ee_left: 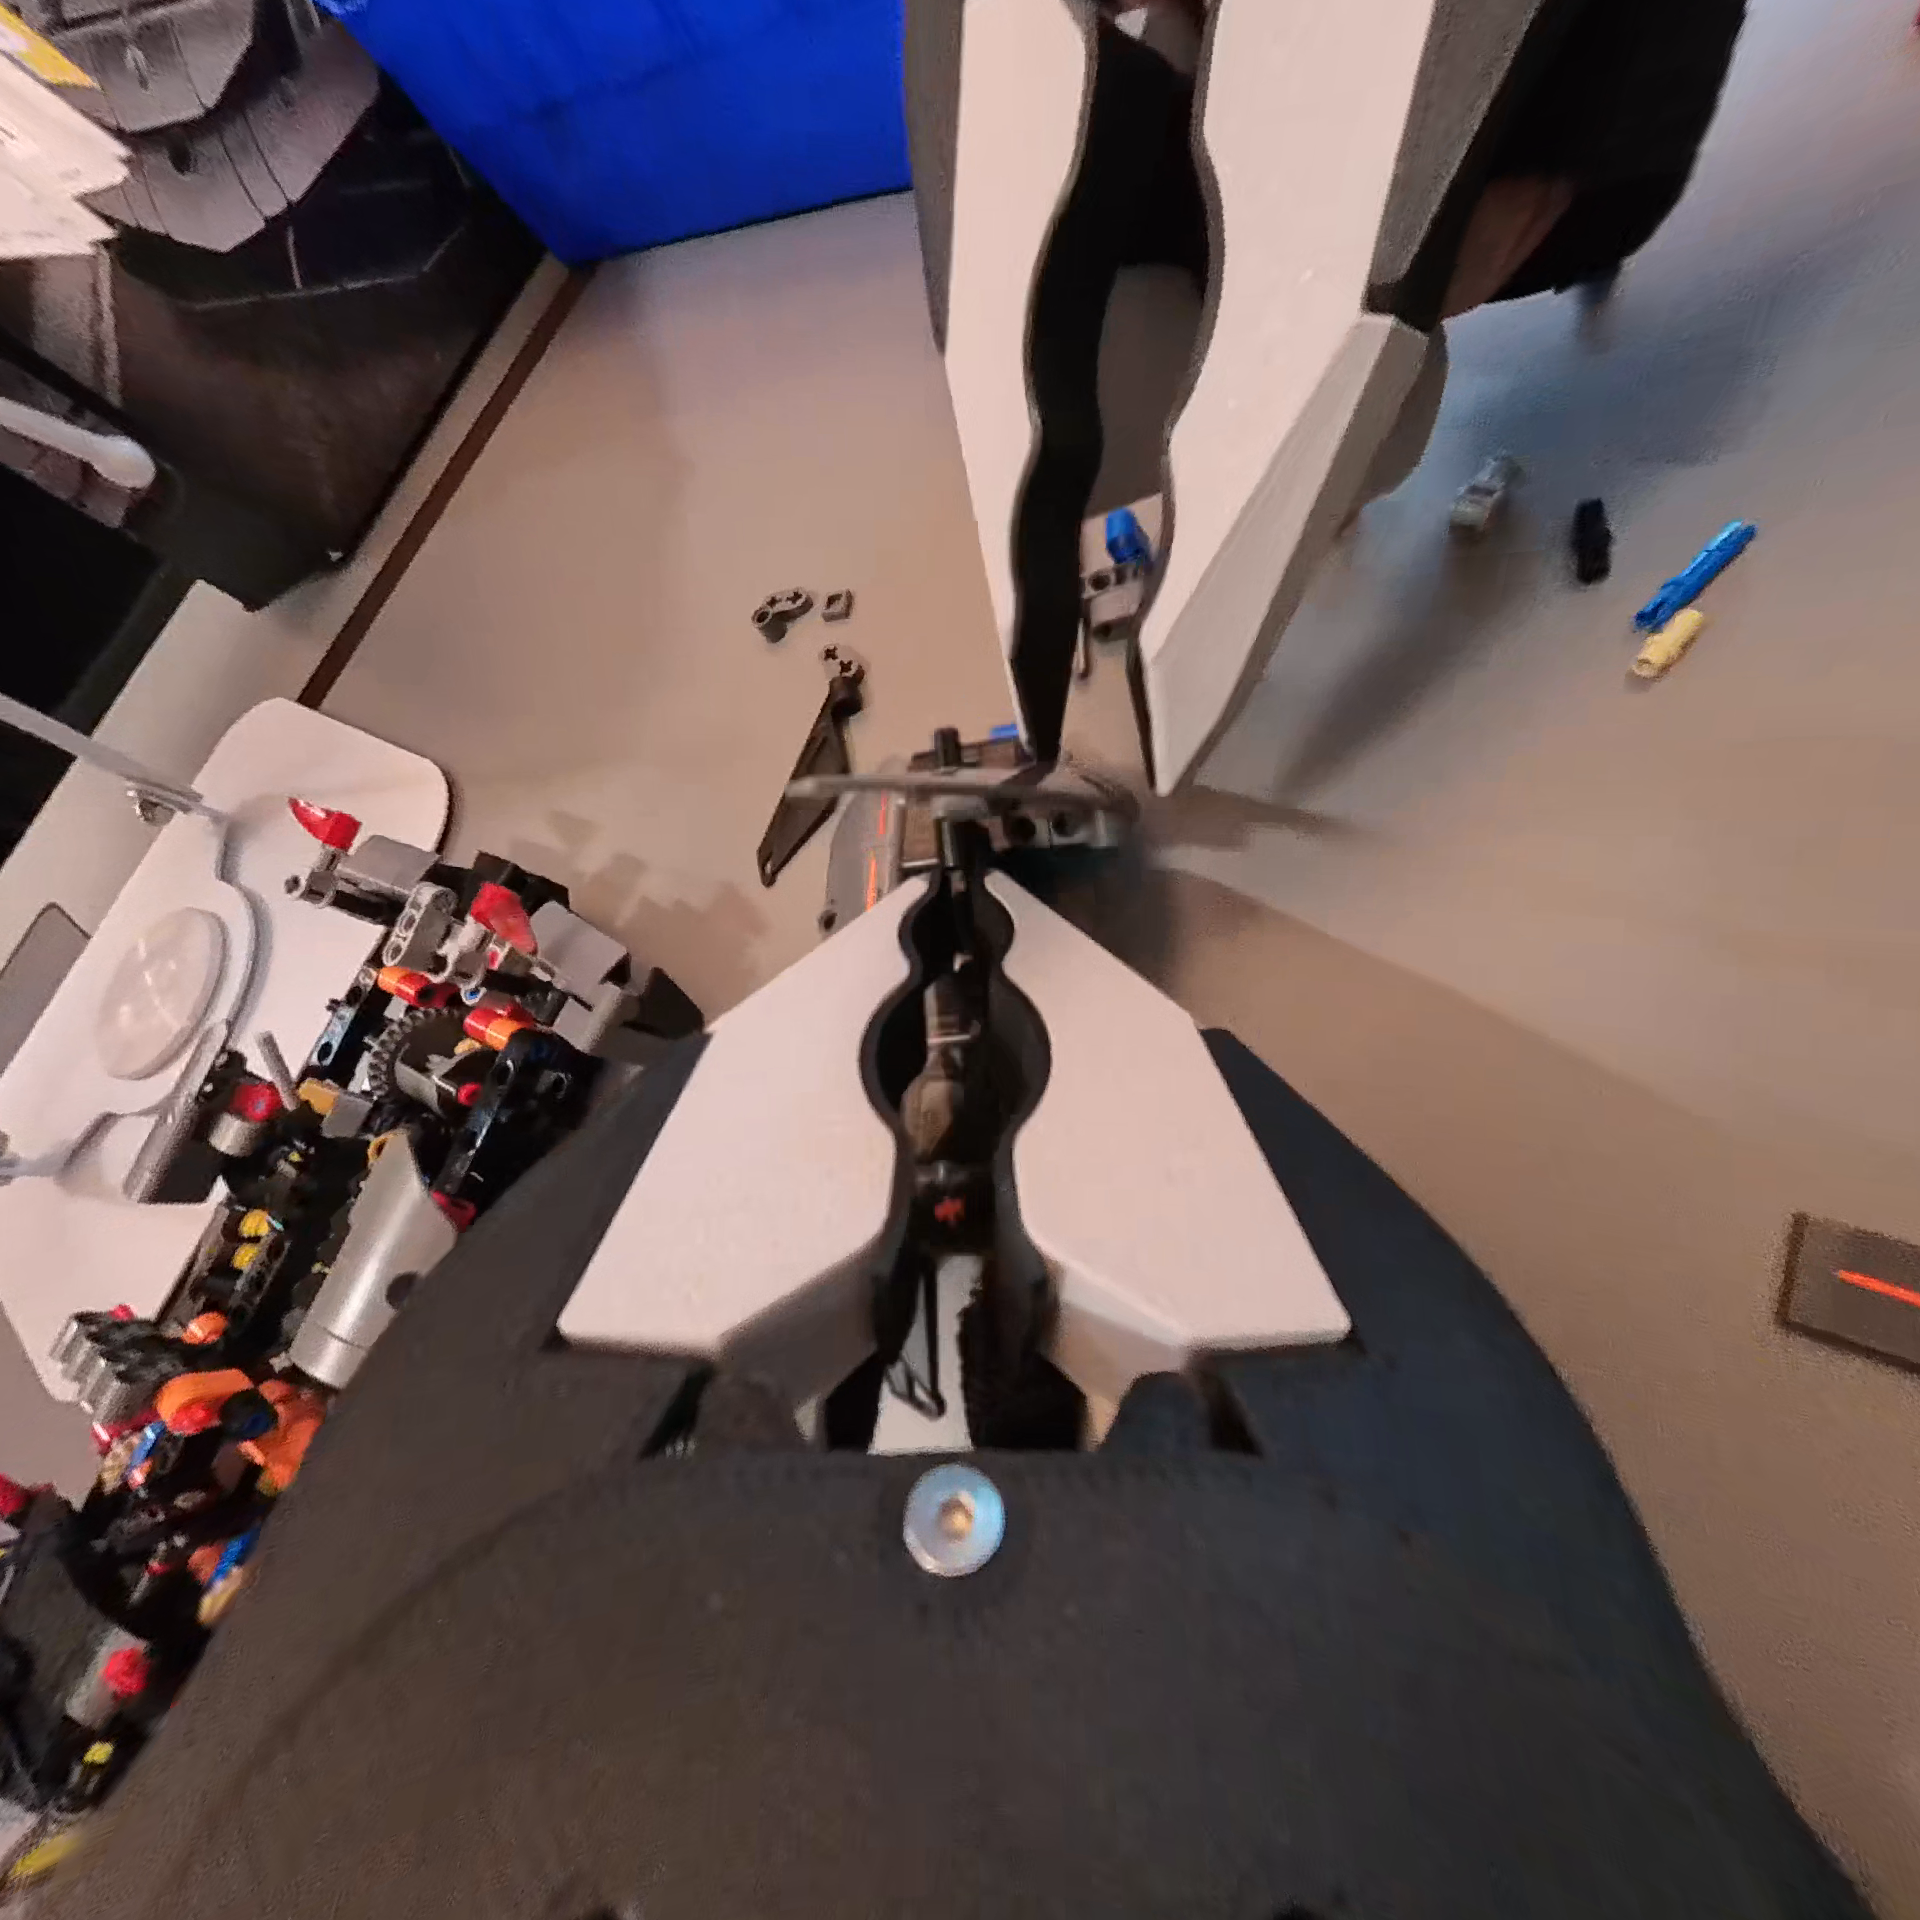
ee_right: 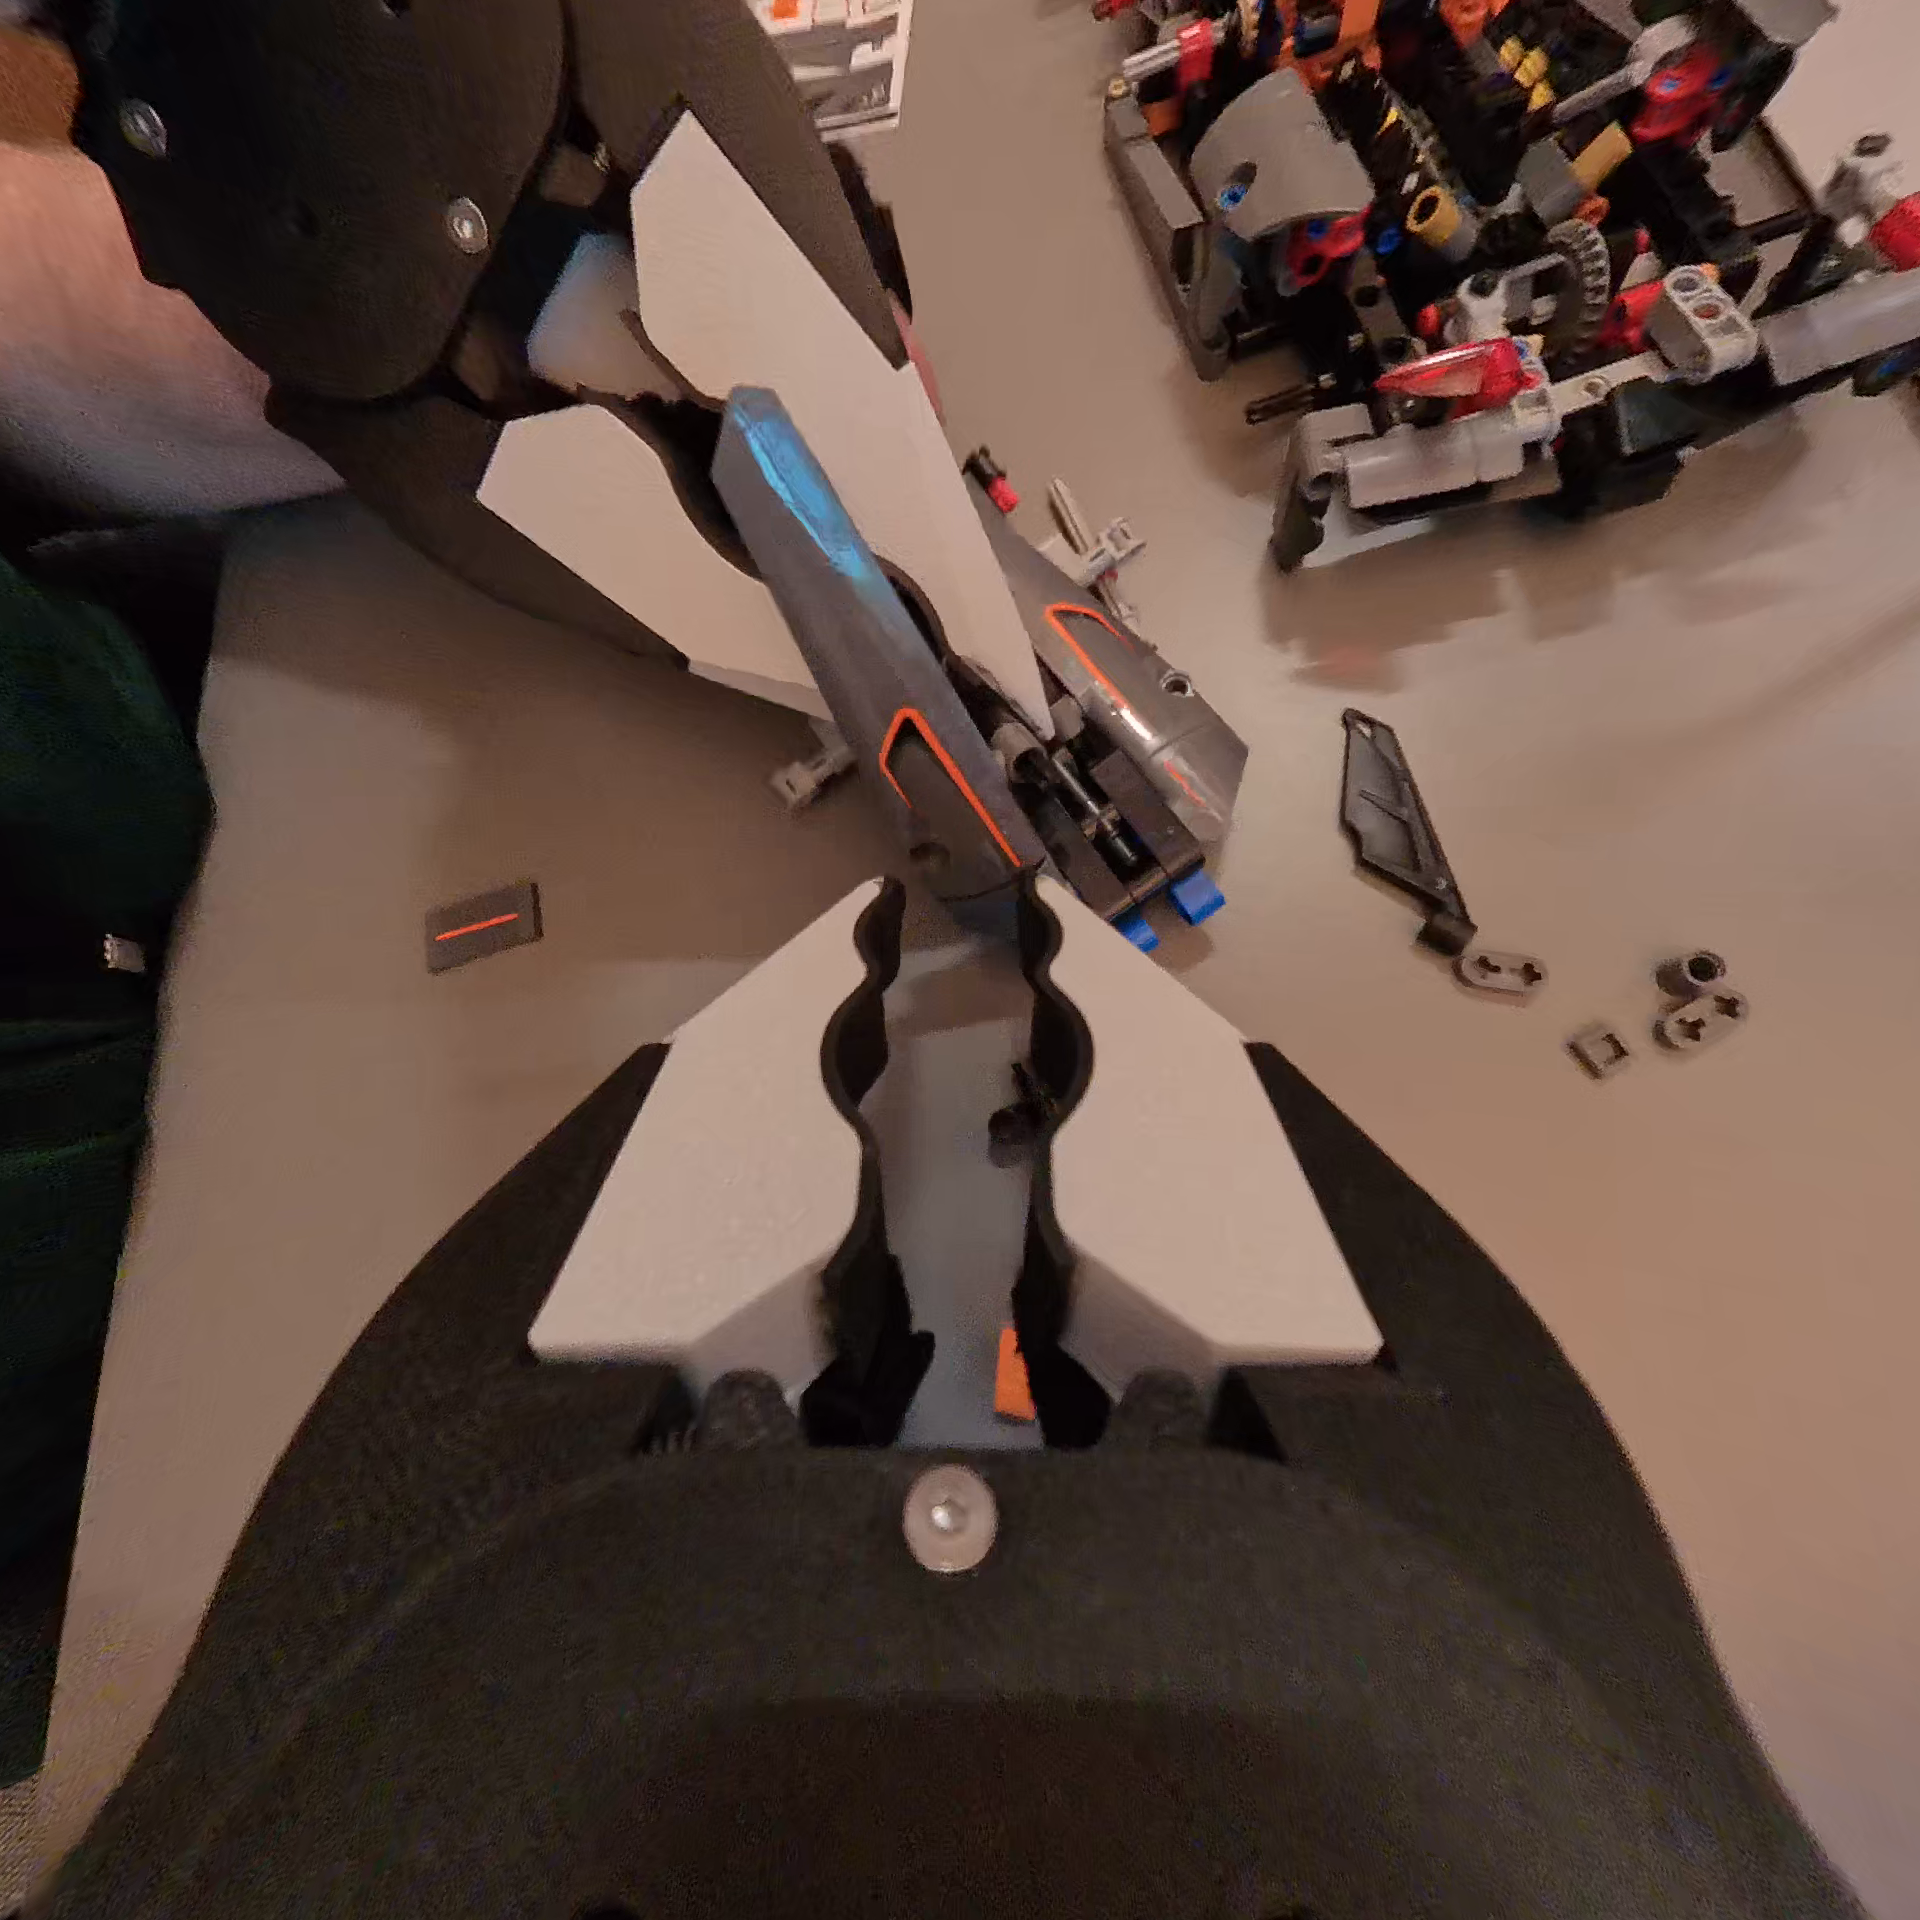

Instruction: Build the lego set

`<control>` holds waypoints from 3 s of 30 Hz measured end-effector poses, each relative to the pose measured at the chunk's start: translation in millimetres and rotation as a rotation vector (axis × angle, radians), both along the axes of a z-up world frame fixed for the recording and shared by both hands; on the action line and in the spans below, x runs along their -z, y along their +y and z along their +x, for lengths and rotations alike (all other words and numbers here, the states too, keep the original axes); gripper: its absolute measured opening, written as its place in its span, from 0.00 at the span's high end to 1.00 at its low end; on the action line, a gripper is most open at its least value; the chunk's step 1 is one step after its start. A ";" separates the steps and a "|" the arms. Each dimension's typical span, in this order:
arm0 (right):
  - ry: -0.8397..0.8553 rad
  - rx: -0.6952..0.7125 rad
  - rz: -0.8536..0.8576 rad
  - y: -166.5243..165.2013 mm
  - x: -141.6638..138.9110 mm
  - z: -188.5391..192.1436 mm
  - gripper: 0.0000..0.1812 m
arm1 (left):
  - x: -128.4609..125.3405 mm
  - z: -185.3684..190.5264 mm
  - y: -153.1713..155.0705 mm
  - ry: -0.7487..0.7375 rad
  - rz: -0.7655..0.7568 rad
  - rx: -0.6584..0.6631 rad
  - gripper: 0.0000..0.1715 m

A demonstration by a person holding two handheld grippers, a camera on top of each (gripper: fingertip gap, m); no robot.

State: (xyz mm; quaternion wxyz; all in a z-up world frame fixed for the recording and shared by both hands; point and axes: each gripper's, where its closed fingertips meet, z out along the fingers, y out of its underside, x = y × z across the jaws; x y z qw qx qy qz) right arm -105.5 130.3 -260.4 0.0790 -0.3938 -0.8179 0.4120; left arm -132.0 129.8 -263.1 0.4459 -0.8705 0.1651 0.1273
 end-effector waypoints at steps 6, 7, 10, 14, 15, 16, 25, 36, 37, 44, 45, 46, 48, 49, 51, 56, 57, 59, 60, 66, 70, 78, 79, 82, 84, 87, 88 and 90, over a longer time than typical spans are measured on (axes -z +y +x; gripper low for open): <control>-0.010 -0.020 -0.032 -10.5 -0.1 2.0 0.87 | 0.8 -2.2 -5.9 0.015 -0.028 0.079 1.00; -0.023 -0.027 -0.041 -8.9 -0.9 3.8 0.86 | 0.7 -0.1 -6.8 0.019 -0.026 0.104 1.00; 0.007 0.042 -0.050 18.1 -13.9 -5.0 0.86 | 2.4 -1.0 -8.0 0.033 -0.042 0.116 1.00; 0.018 0.139 0.108 53.5 -8.6 -31.4 0.86 | 5.2 1.3 -9.3 0.013 -0.049 0.154 1.00; 0.015 0.139 0.155 58.0 -2.7 -37.6 0.88 | 5.4 1.2 -9.0 0.024 -0.047 0.157 1.00; 0.014 0.138 0.185 61.1 2.8 -43.9 0.88 | 5.5 0.5 -8.9 0.027 -0.049 0.150 1.00; -0.042 0.012 0.251 74.0 29.4 -61.9 0.91 | 5.6 -0.4 -7.5 0.016 -0.027 0.151 1.00; -0.082 -0.026 0.222 55.0 27.7 -43.2 0.90 | 13.0 0.9 -11.0 0.026 -0.053 0.175 1.00; -0.078 -0.030 0.239 56.3 29.6 -44.2 0.90 | 13.1 1.0 -10.6 0.029 -0.051 0.173 1.00; -0.078 -0.085 0.240 56.8 34.3 -46.8 0.97 | 13.2 0.5 -10.1 0.034 -0.049 0.170 1.00; -0.064 -0.090 0.241 55.7 34.3 -46.5 0.97 | 13.2 0.4 -9.8 0.033 -0.049 0.170 1.00; -0.054 -0.092 0.241 55.2 34.2 -46.1 0.97 | 13.2 0.1 -9.5 0.033 -0.048 0.170 1.00; -0.034 -0.079 0.230 55.8 31.0 -45.8 0.97 | 12.9 -0.4 -8.5 0.032 -0.044 0.169 1.00; -0.021 -0.072 0.218 55.6 27.7 -45.5 0.97 | 12.5 -0.8 -8.0 0.032 -0.040 0.166 1.00; 0.007 -0.052 0.209 56.9 19.9 -45.2 0.97 | 11.3 -1.1 -8.0 0.029 -0.031 0.163 1.00; 0.130 -0.062 0.206 47.4 -6.6 -42.9 0.97 | 4.1 -4.4 -10.7 -0.003 0.002 0.152 0.95; 0.151 -0.060 0.212 45.7 -11.2 -43.0 0.97 | 2.6 -3.7 -12.5 -0.015 0.005 0.159 0.94; 0.190 -0.051 0.234 45.3 -20.2 -42.6 0.97 | -0.1 -6.6 -18.0 -0.045 0.003 0.147 0.92; 0.221 -0.050 0.233 43.7 -27.4 -42.2 0.97 | -1.9 -10.2 -22.2 -0.069 0.002 0.135 0.91; 0.435 -0.099 0.325 21.3 -67.2 -36.7 0.97 | -63.6 -40.0 -29.5 -0.420 0.198 0.039 0.87; 0.526 -0.127 0.407 5.6 -80.9 -35.3 0.97 | -88.6 -33.1 -15.3 -0.753 0.242 0.070 0.83; 0.525 -0.123 0.363 -0.9 -85.6 -32.9 0.95 | -107.1 -17.1 -9.8 -0.882 0.321 0.161 1.00; 0.485 -0.114 0.299 0.9 -86.6 -32.7 0.93 | -107.4 -16.1 -10.5 -0.848 0.318 0.175 1.00; 0.395 -0.111 0.098 6.0 -91.5 -31.6 0.91 | -112.3 -14.6 -10.5 -0.778 0.328 0.205 1.00; 0.356 -0.124 0.035 5.2 -89.8 -31.9 0.90 | -111.6 -14.4 -8.3 -0.739 0.323 0.211 1.00; 0.316 -0.160 0.002 -1.3 -83.0 -30.7 0.95 | -110.8 -5.5 -6.5 -0.669 0.309 0.256 1.00; 0.313 -0.169 -0.002 -2.5 -82.0 -30.4 0.97 | -111.0 -4.3 -5.6 -0.655 0.310 0.260 1.00; 0.302 -0.174 -0.016 -3.2 -81.6 -30.4 0.98 | -111.2 -4.5 -5.0 -0.645 0.314 0.264 1.00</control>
